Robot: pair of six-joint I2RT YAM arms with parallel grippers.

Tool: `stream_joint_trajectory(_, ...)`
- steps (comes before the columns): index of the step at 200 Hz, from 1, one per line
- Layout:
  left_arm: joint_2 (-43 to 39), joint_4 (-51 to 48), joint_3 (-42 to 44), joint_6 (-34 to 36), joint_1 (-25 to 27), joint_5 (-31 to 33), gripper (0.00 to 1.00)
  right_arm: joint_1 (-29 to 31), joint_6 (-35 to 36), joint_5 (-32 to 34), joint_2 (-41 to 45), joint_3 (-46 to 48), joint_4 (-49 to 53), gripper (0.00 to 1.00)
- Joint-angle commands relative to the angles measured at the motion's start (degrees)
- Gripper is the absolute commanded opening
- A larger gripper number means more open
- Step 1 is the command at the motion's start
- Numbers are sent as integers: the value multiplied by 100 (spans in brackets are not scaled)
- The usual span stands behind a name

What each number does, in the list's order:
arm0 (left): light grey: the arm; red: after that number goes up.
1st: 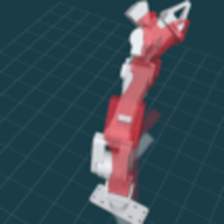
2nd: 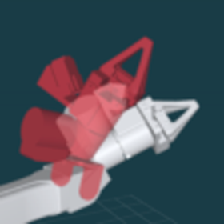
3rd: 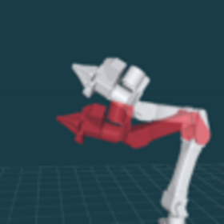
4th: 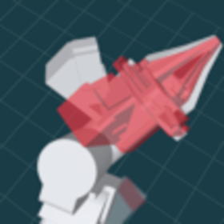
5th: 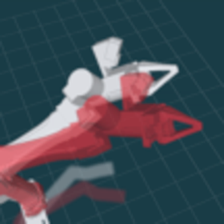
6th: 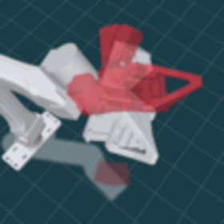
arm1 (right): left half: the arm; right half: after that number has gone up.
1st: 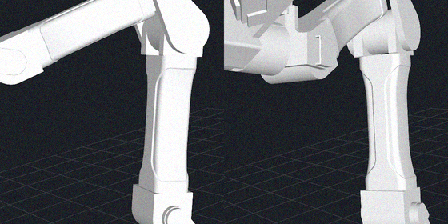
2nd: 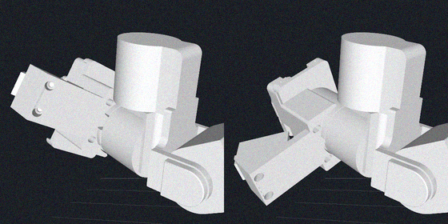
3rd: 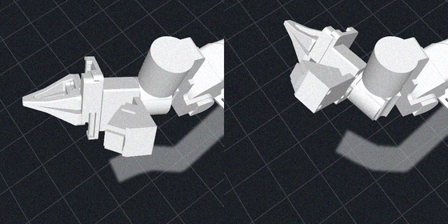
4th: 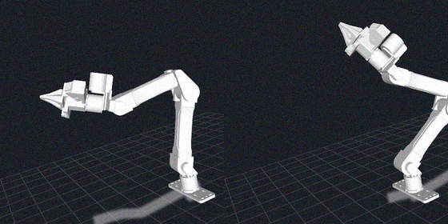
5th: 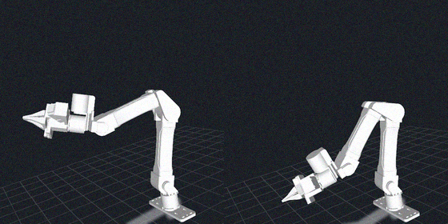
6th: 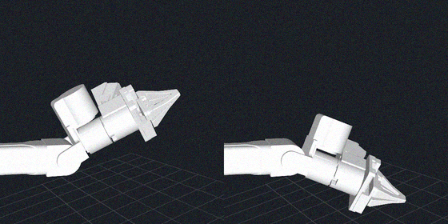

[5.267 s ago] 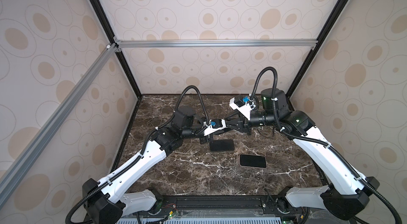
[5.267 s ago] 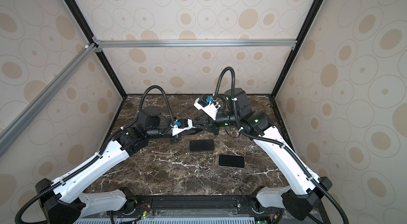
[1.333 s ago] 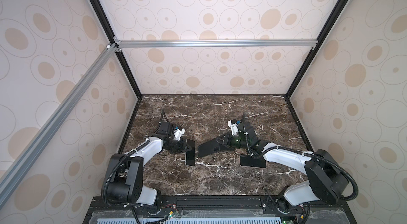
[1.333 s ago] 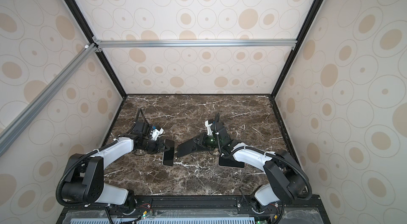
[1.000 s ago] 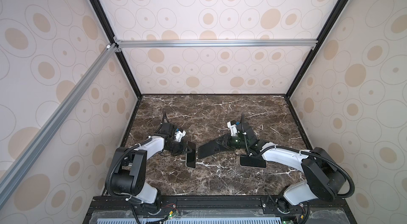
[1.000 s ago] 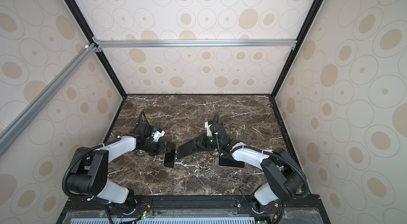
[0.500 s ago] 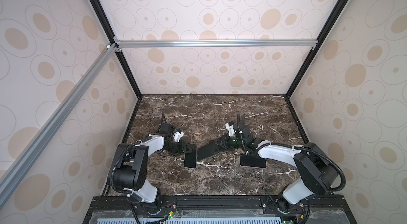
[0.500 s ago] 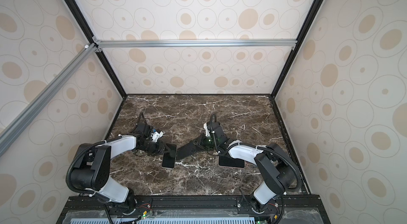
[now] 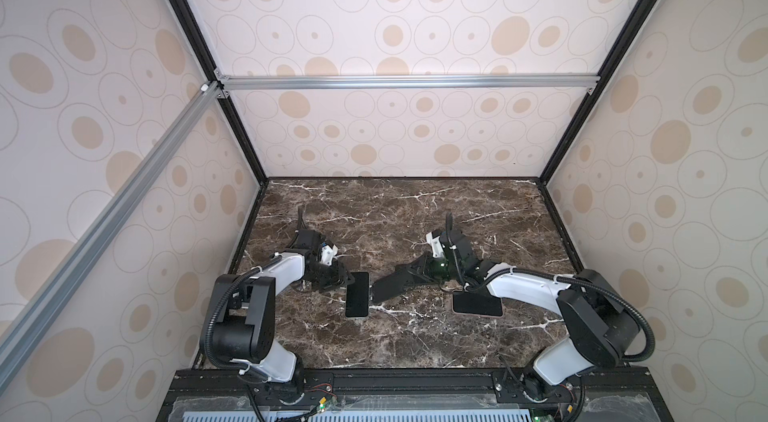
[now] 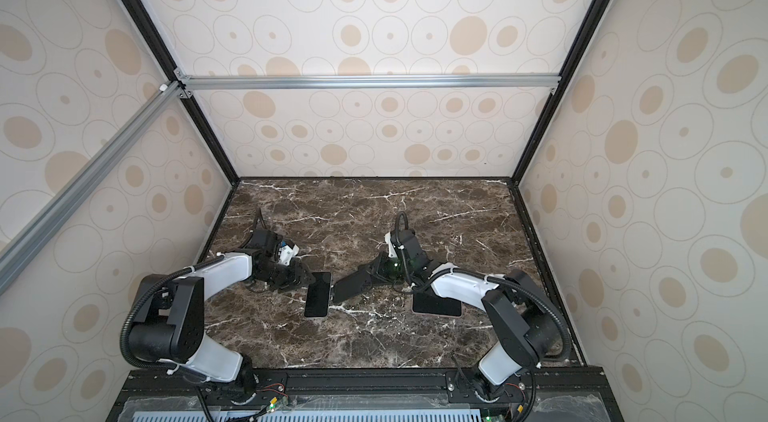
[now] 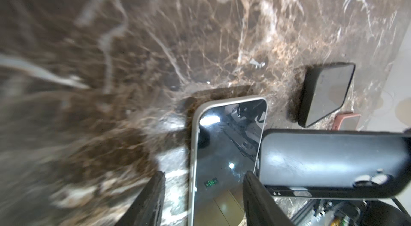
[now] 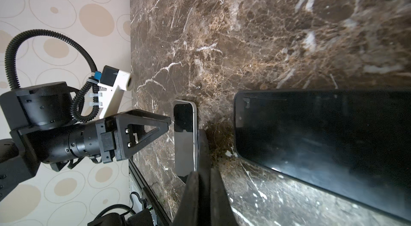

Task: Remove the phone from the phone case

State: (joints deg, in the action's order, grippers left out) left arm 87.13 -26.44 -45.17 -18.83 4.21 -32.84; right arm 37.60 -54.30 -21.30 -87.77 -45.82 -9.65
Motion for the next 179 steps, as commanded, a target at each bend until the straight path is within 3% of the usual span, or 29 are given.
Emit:
stream_joint_trajectory(1,-564,-244,-550,324,-29,233,58,-123,506,-216,496,-391,442,0)
stream_joint_trajectory(28,-1149,274,-1013,625,425,305,63,-633,1110,-1070,771,-920,1065,0)
stream_joint_trajectory(49,-1713,1040,-1119,700,1045,915,72,-1004,1873,-1479,795,-1697,2299,0)
stream_joint_trajectory(69,-2099,1750,-1080,1010,1539,1065,77,-1215,2666,-1794,730,-2484,3471,0)
stream_joint_trajectory(114,-2463,2639,-921,1659,2564,1465,70,-1286,4223,-1866,412,-3984,5761,0)
stream_joint_trajectory(155,-2323,2728,-940,2428,3388,1349,55,-1284,4461,-2092,341,-4434,6258,0)
stream_joint_trajectory(179,-2142,2548,-1028,2601,3616,1262,54,-1288,4475,-2172,367,-4492,6308,0)
